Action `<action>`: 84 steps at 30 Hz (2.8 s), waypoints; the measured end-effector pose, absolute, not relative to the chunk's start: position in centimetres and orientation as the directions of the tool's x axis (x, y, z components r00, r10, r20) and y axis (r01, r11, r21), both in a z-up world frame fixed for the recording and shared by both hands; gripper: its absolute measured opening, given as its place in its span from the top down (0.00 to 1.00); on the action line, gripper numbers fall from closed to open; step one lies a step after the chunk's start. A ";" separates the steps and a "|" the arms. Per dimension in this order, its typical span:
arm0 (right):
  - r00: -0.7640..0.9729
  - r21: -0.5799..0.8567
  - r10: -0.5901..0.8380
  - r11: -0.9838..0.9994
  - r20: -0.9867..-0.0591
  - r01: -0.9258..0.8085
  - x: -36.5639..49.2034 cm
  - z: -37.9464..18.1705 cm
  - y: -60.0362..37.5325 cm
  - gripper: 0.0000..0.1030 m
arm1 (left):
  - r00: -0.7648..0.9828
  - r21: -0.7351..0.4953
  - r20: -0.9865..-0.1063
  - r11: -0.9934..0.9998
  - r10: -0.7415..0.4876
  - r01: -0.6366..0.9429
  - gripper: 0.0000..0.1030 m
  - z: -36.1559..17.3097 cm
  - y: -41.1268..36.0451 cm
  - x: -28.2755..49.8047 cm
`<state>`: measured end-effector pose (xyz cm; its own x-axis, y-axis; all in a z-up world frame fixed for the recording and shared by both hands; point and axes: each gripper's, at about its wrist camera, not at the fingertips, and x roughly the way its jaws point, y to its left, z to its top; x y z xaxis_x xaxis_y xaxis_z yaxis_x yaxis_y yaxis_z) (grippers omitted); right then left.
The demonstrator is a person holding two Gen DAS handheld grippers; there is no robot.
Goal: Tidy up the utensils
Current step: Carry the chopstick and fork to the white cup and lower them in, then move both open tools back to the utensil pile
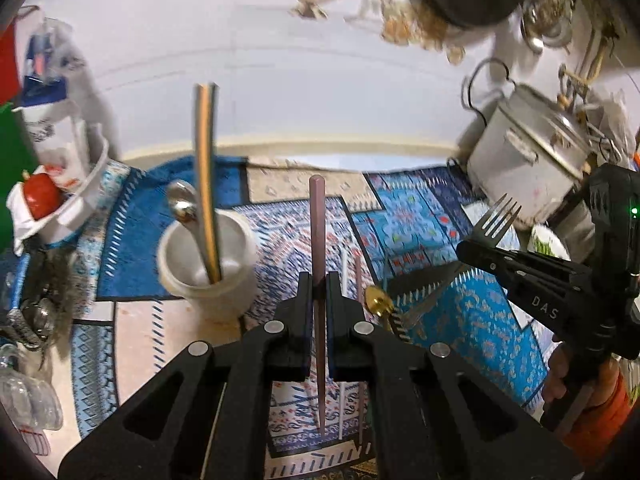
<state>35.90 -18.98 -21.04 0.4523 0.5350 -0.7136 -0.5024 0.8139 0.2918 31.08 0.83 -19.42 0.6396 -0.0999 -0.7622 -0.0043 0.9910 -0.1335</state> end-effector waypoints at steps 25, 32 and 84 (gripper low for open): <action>0.426 0.263 0.698 0.652 -0.576 -0.711 37.5 -13.6 -7.3 0.98 | 0.834 -0.153 -0.549 0.974 0.055 -0.165 0.96 -10.0 10.6 33.7; 0.370 0.259 0.658 0.656 -0.656 -0.709 38.6 -16.7 -4.0 0.98 | 0.826 -0.186 -0.561 0.962 0.062 -0.199 0.96 -12.3 13.1 37.0; 0.409 0.188 0.451 0.820 -0.794 -0.540 38.0 -19.6 -17.6 0.77 | 0.637 -0.148 -0.753 0.986 -0.164 0.080 0.67 -18.1 0.4 35.3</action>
<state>38.04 -17.63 -19.61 0.4085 0.4511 -0.7935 -0.5401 0.8203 0.1882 35.31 0.43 -18.06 0.6370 -0.1644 -0.7531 0.0799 0.9858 -0.1477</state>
